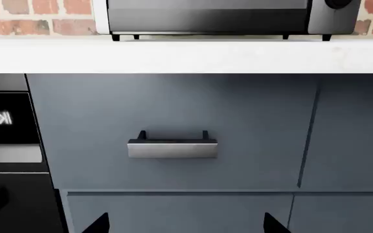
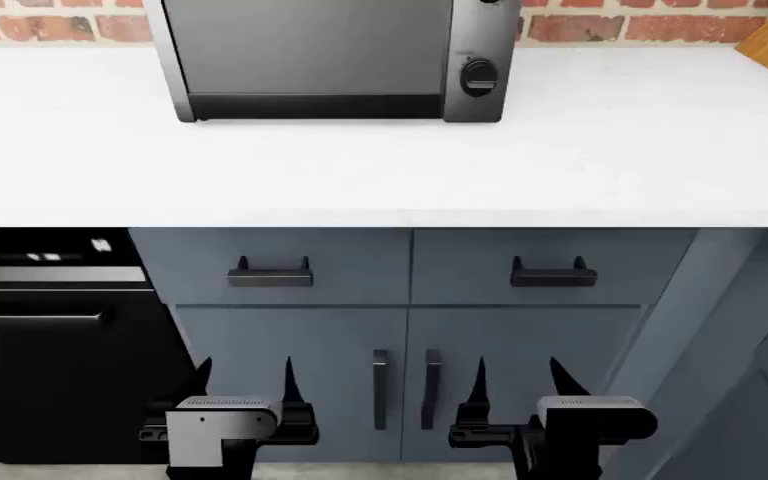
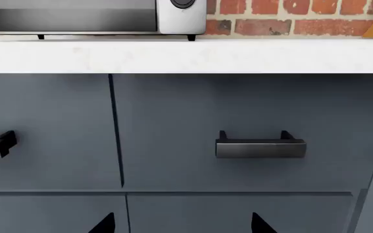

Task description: Turn on the toaster oven by setting the timer.

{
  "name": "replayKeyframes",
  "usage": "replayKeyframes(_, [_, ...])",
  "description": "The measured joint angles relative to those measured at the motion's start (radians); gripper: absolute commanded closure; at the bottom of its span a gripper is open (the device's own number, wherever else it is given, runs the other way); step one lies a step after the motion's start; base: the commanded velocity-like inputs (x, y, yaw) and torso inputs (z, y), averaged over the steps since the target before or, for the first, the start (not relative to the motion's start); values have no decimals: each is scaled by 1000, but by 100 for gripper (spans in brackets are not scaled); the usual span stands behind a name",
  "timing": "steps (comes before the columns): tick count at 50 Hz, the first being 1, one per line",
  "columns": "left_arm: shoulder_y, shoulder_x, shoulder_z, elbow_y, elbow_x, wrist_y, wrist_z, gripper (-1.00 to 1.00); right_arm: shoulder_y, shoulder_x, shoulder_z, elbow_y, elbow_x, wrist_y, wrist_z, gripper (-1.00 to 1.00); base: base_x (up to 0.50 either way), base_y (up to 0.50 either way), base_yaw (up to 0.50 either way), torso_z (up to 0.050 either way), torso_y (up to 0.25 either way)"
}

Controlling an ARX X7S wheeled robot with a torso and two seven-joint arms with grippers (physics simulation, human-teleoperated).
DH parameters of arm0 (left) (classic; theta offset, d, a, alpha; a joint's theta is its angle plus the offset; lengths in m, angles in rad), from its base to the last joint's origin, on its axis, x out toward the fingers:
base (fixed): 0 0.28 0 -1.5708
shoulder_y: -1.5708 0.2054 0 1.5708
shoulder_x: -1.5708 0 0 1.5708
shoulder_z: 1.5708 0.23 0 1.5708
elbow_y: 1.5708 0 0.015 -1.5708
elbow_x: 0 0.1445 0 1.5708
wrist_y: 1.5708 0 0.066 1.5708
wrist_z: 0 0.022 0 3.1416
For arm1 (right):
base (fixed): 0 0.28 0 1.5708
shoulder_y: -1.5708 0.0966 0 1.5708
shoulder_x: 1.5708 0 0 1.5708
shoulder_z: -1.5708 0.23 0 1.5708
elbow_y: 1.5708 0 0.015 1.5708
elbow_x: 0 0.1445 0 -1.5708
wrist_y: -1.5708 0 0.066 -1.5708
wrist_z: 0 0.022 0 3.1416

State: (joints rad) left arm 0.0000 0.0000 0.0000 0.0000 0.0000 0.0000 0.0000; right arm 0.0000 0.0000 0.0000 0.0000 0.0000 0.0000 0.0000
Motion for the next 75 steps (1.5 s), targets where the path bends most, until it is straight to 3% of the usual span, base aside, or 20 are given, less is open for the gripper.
replayKeyframes(22, [18, -48, 41, 83, -53, -35, -66, -100, -16, 47, -43, -77, 48, 46, 69, -100, 0, 0, 0, 0, 0])
replayKeyframes(35, [-21, -136, -17, 550, -144, -396, -122, -100, 40, 112, -13, -460, 80, 362, 126, -100, 0, 0, 0, 0, 0])
replayKeyframes(45, [-198, -200, -84, 818, -242, -740, -142, -100, 175, 187, 30, -739, 148, 693, 122, -100, 0, 0, 0, 0, 0])
replayKeyframes(60, [-589, -255, -253, 966, -614, -1320, -265, -100, 519, 273, 64, -937, 260, 1236, 86, -100, 0, 0, 0, 0, 0])
replayKeyframes(75, [-788, -359, -385, 885, -1159, -1496, -633, -100, 708, 288, 110, -977, 364, 1488, 114, -100, 0, 0, 0, 0, 0])
